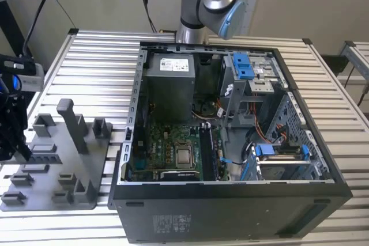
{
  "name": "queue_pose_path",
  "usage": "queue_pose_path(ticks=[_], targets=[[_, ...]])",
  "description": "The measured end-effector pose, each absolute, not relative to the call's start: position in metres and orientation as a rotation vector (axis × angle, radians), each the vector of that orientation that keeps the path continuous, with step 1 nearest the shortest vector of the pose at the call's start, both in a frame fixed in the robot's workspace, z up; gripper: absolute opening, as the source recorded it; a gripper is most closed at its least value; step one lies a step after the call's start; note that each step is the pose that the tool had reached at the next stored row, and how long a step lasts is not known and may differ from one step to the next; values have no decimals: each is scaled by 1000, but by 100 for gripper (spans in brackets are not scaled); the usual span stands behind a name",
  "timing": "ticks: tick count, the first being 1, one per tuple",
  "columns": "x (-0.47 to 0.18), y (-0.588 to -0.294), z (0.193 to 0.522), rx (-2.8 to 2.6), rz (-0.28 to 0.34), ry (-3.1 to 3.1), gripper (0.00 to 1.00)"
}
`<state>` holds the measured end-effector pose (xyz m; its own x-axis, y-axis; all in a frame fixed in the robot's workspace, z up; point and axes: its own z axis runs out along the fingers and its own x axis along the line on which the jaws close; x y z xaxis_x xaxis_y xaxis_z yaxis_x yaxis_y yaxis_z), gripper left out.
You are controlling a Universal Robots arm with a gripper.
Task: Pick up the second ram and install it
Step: 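Pick up the second ram and move it above second insertion slot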
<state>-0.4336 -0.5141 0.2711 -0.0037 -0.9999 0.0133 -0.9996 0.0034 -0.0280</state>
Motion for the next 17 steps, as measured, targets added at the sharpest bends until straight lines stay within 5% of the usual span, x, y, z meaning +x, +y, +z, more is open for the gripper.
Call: queue_pose_path(ticks=[17], targets=[[-434, -514, 319, -2210, -46, 2218, 14]])
